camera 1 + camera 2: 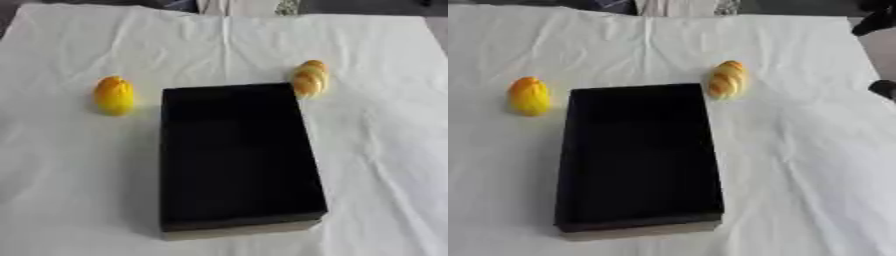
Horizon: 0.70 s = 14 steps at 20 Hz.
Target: Pick up objects on the table and place them in the box.
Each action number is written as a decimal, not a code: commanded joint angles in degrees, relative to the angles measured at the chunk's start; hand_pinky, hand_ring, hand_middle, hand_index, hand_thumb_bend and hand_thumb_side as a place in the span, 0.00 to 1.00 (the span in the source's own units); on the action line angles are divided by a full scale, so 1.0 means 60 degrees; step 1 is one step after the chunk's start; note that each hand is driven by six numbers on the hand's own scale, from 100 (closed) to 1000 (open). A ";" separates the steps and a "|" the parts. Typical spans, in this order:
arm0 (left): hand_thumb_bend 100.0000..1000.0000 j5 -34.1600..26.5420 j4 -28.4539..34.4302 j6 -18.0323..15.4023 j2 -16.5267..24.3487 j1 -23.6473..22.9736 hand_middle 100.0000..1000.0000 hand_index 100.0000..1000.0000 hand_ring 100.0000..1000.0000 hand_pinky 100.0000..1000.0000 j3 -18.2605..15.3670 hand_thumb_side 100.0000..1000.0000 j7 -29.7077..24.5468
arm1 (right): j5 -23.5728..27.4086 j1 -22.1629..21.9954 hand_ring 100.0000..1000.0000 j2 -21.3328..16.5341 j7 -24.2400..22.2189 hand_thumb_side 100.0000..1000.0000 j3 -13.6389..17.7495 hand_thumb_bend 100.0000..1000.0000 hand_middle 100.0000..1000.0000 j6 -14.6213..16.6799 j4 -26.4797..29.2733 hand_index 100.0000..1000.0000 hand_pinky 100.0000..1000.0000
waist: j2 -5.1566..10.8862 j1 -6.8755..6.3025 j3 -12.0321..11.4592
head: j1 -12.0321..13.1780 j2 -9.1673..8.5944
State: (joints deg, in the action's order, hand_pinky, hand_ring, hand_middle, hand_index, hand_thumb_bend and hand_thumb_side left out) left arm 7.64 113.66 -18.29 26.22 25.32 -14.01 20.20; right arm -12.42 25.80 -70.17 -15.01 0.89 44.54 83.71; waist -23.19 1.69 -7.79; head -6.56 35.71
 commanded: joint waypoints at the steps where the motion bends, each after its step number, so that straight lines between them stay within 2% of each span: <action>1: 0.08 -0.0060 0.0155 -0.0008 0.0244 0.0134 0.74 0.91 0.85 0.82 -0.0003 0.52 -0.0087 | -0.0210 0.0254 0.99 -0.0206 -0.0118 0.30 -0.0101 0.19 0.80 -0.0087 0.0151 0.89 0.91 | 0.0223 0.0007 -0.0025 | -0.0054 -0.0060; 7: 0.08 -0.0158 0.0155 -0.0012 0.0181 0.0225 0.75 0.91 0.85 0.82 0.0083 0.52 -0.0217 | -0.0484 0.0843 0.99 0.0252 -0.0359 0.26 -0.0581 0.18 0.79 -0.0228 -0.0032 0.90 0.92 | 0.0177 0.0021 -0.0170 | -0.0151 -0.0083; 14: 0.07 -0.0254 0.0155 -0.0040 0.0123 0.0349 0.75 0.91 0.85 0.82 0.0157 0.52 -0.0341 | -0.0728 0.1954 0.99 0.0930 -0.0752 0.15 -0.0996 0.32 0.79 -0.0355 -0.0586 0.92 0.92 | 0.0091 0.0028 -0.0314 | -0.0393 -0.0157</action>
State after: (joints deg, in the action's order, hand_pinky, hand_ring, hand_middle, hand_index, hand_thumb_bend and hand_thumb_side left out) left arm 6.42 113.66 -18.44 26.13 26.61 -12.94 18.42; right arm -16.21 36.59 -63.57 -19.04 -5.37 42.44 80.73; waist -23.79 1.88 -9.71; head -8.52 35.59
